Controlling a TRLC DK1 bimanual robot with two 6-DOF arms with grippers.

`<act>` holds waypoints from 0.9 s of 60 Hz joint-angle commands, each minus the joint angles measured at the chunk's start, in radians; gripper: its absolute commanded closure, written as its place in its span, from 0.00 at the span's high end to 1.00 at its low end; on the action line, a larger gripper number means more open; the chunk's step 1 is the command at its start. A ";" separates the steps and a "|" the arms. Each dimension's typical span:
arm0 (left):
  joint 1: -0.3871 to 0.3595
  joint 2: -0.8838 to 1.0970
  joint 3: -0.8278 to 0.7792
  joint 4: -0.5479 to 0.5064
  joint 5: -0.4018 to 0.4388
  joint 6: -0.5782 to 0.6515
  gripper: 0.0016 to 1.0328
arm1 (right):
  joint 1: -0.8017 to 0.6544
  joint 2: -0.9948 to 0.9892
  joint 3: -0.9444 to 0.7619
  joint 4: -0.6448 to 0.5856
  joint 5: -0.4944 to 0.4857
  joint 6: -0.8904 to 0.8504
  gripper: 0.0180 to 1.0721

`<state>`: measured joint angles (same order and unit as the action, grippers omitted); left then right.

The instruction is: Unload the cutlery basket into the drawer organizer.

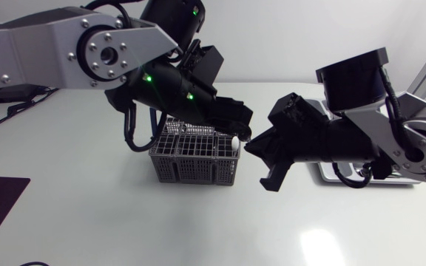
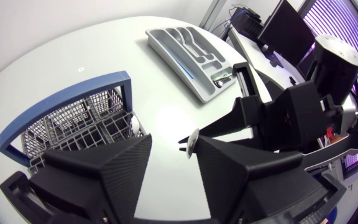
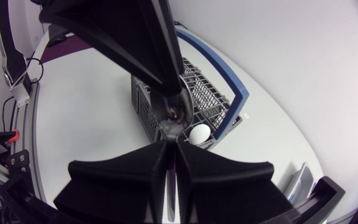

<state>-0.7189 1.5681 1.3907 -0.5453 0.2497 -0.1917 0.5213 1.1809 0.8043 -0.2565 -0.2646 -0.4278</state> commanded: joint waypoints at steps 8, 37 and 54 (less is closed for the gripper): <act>0.062 -0.005 0.060 0.002 0.006 -0.023 0.61 | -0.060 0.014 -0.020 -0.059 -0.059 -0.054 0.05; 0.153 0.010 0.080 0.007 0.091 -0.009 0.60 | -0.400 0.045 -0.020 -0.228 -0.269 -0.339 0.05; 0.125 0.044 0.085 -0.061 0.091 0.061 0.60 | -0.649 0.151 0.062 -0.418 -0.354 -0.632 0.05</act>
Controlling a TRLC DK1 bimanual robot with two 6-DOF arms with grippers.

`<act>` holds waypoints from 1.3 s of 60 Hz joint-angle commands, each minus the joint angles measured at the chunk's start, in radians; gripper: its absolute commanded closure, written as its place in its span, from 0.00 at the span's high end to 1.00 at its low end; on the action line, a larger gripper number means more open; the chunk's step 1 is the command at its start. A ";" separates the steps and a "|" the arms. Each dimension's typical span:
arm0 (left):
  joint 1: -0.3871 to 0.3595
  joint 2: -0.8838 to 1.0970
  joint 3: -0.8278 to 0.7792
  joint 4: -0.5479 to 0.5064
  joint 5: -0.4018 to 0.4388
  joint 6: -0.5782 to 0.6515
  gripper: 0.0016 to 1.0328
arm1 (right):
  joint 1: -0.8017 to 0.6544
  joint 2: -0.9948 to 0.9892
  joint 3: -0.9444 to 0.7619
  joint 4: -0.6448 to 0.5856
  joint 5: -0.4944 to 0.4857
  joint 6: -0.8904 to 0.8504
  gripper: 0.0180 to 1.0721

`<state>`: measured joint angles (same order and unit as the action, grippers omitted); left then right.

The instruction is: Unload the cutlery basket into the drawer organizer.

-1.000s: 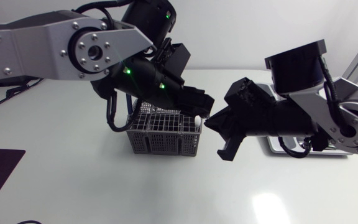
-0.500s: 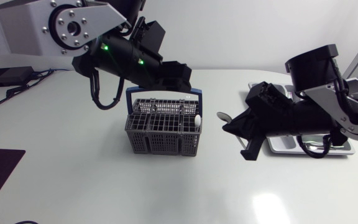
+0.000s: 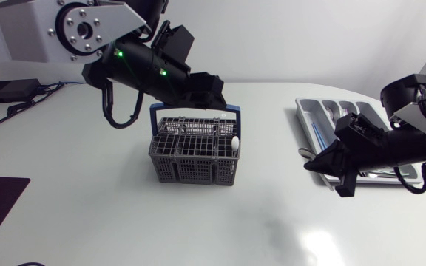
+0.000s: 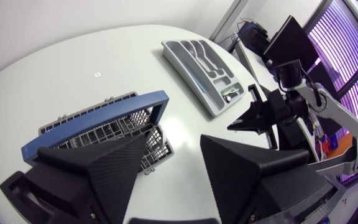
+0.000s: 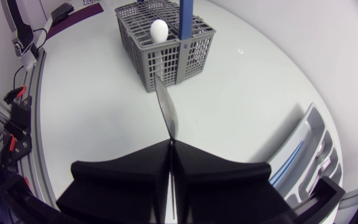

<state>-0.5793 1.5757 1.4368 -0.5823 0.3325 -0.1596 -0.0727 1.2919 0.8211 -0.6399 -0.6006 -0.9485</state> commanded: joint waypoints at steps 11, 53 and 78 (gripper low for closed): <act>-0.042 0.096 0.120 -0.136 -0.039 0.098 0.60 | -0.210 0.153 0.150 -0.178 -0.022 -0.323 0.05; -0.156 0.141 0.201 -0.238 -0.437 0.034 0.60 | -0.519 0.547 0.477 -0.238 0.217 -0.788 0.05; -0.194 0.182 0.145 -0.156 -0.438 -0.021 0.60 | -0.547 0.665 0.504 -0.046 0.343 -0.860 0.12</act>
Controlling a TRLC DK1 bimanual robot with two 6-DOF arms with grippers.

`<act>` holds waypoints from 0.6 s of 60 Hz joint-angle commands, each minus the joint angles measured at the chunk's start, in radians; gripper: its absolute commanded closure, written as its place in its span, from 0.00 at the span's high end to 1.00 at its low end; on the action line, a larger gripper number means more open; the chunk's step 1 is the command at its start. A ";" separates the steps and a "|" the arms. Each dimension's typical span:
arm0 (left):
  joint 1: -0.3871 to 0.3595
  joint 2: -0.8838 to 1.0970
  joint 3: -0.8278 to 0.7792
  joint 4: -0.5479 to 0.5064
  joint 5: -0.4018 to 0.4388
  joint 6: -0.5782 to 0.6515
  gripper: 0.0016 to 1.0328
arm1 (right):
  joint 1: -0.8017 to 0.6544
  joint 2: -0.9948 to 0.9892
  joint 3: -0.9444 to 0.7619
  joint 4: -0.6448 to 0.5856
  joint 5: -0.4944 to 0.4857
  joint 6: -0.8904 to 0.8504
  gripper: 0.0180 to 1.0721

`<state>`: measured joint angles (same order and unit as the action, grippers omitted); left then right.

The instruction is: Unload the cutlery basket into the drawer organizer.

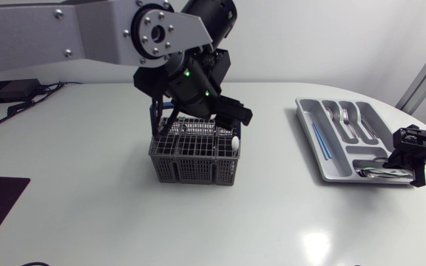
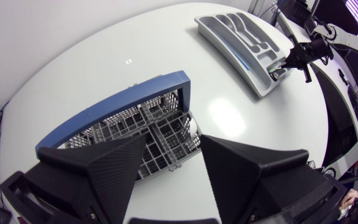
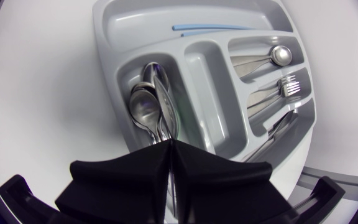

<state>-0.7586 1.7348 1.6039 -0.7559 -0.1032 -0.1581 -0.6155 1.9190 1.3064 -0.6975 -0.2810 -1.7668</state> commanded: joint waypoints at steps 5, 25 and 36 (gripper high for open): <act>-0.027 0.025 -0.024 0.030 -0.003 -0.023 0.60 | -0.004 0.054 0.014 0.027 0.049 -0.043 0.21; -0.045 0.063 -0.030 0.044 0.017 -0.034 0.60 | -0.007 -0.005 -0.039 0.029 0.103 -0.042 0.79; -0.042 0.074 -0.029 0.044 0.062 -0.038 0.57 | 0.007 -0.120 -0.119 0.007 0.082 -0.036 0.96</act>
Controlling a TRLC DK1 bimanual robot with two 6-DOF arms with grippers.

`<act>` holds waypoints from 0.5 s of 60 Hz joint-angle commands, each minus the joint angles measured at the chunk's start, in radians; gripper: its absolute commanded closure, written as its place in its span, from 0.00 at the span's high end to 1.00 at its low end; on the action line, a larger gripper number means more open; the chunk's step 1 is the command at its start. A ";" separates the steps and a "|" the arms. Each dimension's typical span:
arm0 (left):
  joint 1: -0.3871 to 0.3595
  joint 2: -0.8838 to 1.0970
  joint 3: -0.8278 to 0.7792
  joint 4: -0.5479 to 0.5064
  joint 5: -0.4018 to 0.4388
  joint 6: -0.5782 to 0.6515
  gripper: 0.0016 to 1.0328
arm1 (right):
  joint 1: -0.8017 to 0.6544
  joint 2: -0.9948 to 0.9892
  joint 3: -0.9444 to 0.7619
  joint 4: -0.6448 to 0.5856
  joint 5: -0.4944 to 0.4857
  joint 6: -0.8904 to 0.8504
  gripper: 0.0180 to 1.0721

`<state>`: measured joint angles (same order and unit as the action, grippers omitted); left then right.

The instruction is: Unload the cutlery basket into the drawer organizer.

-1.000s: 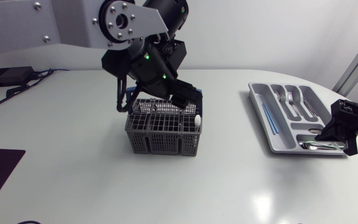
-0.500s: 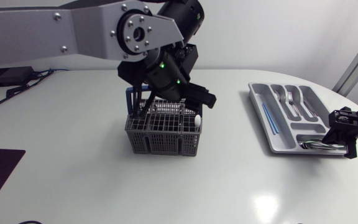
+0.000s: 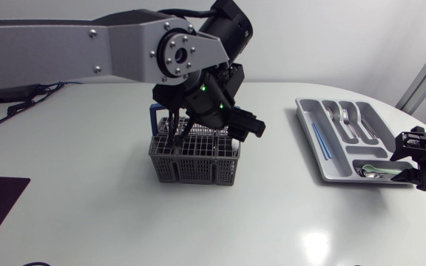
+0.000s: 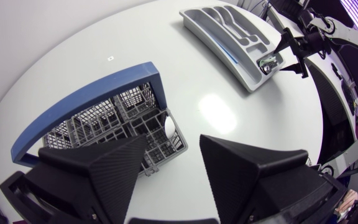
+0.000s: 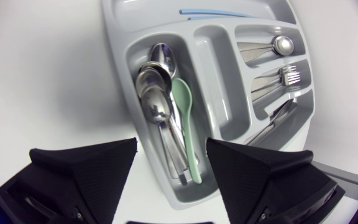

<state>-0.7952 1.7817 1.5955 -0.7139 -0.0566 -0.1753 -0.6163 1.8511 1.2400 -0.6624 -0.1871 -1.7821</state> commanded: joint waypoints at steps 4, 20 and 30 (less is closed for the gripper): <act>-0.006 0.031 -0.020 0.002 0.021 -0.024 0.57 | 0.015 -0.102 -0.074 -0.043 -0.049 -0.014 0.96; 0.002 0.056 -0.031 0.001 0.057 -0.039 0.57 | 0.082 -0.247 -0.117 -0.166 -0.147 0.093 0.96; 0.004 0.070 -0.035 0.001 0.057 -0.046 0.57 | 0.141 -0.323 -0.119 -0.299 -0.267 0.155 0.96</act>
<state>-0.7952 1.8275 1.5826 -0.7128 -0.0074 -0.1917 -0.5014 1.5608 1.1496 -0.9146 -0.4175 -1.6661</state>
